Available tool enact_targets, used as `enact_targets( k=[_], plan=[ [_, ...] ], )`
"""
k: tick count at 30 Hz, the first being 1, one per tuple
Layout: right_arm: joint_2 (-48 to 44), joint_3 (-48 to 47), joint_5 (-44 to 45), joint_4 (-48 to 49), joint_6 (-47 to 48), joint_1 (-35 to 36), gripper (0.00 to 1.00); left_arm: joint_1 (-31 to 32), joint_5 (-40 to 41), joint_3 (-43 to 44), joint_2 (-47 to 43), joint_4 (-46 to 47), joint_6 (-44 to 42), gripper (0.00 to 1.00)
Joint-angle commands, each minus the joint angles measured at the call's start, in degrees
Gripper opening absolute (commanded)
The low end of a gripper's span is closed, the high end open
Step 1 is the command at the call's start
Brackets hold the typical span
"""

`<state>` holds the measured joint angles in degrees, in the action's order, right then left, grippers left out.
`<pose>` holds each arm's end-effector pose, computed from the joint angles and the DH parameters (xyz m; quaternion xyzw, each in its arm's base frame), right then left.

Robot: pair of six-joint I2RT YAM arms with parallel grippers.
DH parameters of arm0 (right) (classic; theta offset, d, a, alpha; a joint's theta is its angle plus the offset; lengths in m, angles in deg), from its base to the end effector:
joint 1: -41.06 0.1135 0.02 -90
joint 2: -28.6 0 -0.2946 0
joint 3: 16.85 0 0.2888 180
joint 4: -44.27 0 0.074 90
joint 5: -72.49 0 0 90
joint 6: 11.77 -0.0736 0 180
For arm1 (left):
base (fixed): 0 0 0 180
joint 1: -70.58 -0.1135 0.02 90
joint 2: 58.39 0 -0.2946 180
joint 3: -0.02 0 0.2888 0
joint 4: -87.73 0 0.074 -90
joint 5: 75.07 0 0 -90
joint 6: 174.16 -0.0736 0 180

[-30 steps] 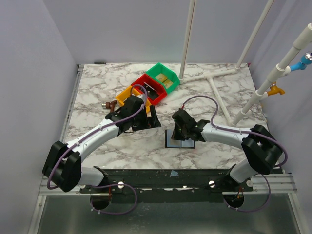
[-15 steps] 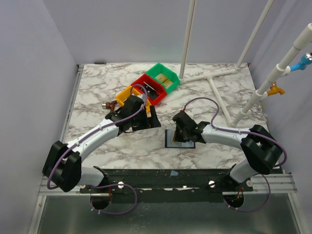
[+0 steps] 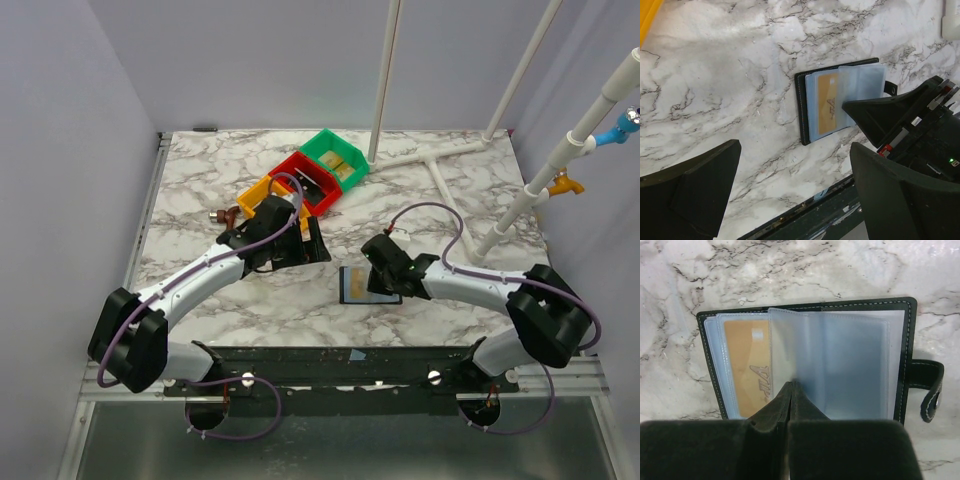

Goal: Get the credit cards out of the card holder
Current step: Remove the credit card from the card holder.

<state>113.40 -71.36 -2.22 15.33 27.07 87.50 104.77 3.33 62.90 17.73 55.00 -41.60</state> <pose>0.2324 0.2162 0.1366 0.0746 0.9533 0.1134 0.2697 0.2663 -0.1988 0.2283 -0.0295 0.9226 -0.3050 0.2342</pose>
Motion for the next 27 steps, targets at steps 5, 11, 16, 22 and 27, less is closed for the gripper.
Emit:
enact_targets(
  k=[5,11,16,22,27],
  plan=[
    [-2.5,2.2,3.7,-3.4,-1.6,-1.3,0.01,0.8,-5.5,2.9,2.8,1.8,-1.1,0.91],
    [-3.3,3.5,2.4,-2.2,-2.1,-1.8,0.01,2.8,-11.8,4.4,7.0,6.5,1.5,0.78],
    [-4.0,4.8,0.3,-0.6,-2.6,-2.5,0.01,5.5,-15.0,6.9,12.7,10.0,4.2,0.48],
    [-5.1,6.3,-1.1,0.4,-3.0,-3.2,0.01,7.4,-15.3,9.2,19.4,12.8,6.7,0.14],
    [-6.4,7.1,-1.7,0.7,-3.3,-3.7,0.01,8.0,-14.2,11.2,24.3,13.2,7.1,0.00]
  ],
)
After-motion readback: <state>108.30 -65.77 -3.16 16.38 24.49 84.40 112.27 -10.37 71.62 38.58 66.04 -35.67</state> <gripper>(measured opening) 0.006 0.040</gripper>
